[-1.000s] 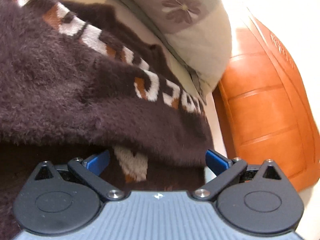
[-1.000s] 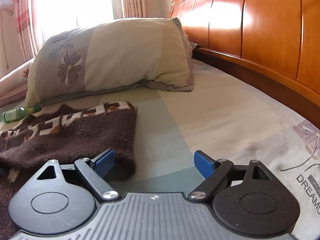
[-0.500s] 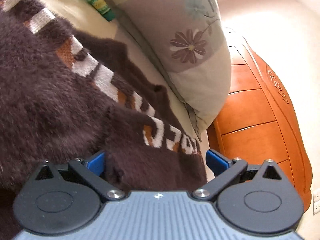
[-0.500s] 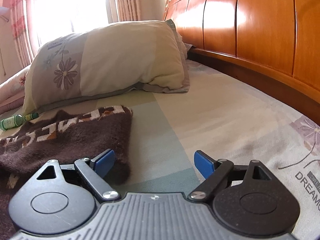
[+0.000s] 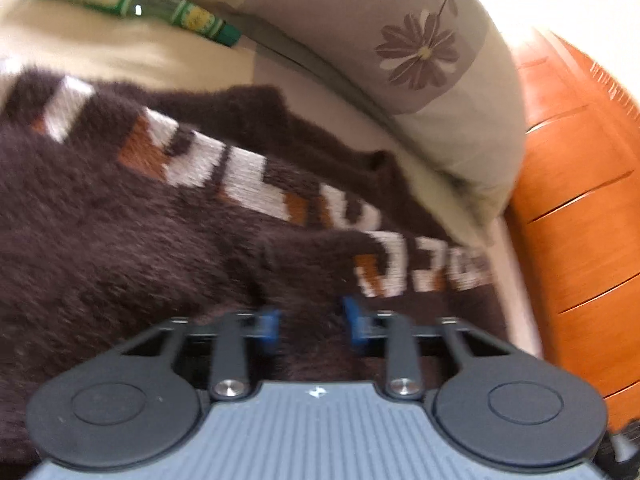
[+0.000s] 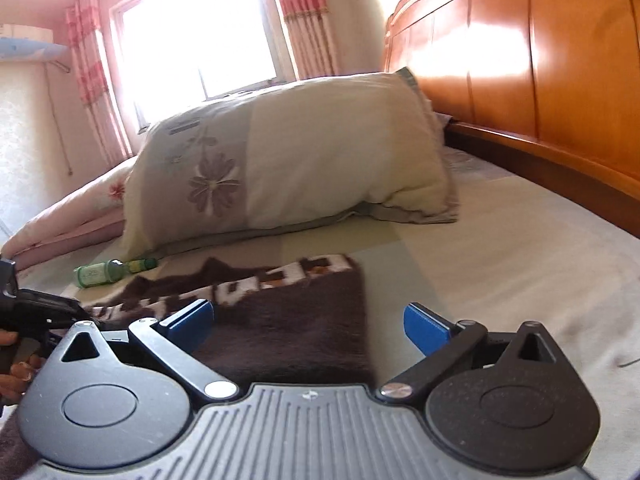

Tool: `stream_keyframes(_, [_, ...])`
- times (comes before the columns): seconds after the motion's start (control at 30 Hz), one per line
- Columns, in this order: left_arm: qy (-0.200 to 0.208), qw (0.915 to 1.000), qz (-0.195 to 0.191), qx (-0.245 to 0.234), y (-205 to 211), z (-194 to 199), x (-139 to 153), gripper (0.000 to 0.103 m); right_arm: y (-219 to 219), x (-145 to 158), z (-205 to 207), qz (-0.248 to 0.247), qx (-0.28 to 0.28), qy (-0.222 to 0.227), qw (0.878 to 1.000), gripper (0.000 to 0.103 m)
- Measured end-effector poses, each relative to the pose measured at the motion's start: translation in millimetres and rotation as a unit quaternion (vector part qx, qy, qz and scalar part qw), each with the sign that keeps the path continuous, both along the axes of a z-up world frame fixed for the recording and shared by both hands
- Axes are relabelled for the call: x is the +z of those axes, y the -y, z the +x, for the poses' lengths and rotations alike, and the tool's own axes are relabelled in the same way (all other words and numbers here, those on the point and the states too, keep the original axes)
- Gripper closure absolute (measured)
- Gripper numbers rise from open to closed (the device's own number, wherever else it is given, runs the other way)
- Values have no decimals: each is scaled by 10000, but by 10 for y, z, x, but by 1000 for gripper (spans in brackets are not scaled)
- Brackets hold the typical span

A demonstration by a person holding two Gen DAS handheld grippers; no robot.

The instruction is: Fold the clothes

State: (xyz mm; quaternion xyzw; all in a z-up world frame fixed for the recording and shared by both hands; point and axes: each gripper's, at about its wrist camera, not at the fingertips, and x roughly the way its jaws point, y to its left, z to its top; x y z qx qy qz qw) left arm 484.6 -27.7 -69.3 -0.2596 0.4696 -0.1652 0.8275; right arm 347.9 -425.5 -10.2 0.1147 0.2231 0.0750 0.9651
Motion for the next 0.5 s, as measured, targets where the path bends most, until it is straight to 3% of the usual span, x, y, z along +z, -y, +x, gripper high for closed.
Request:
stream_keyframes(0.07, [101, 9998, 163, -111, 31, -17, 76, 98, -36, -44, 35, -70, -28, -80, 9999, 0])
stream_keyframes(0.3, [554, 9970, 476, -264, 77, -36, 382, 99, 19, -220, 97, -224, -185, -339, 9990, 0])
stream_keyframes(0.5, [724, 9962, 479, -87, -46, 32, 522, 99, 285, -290, 114, 446, -455, -391, 9972, 0])
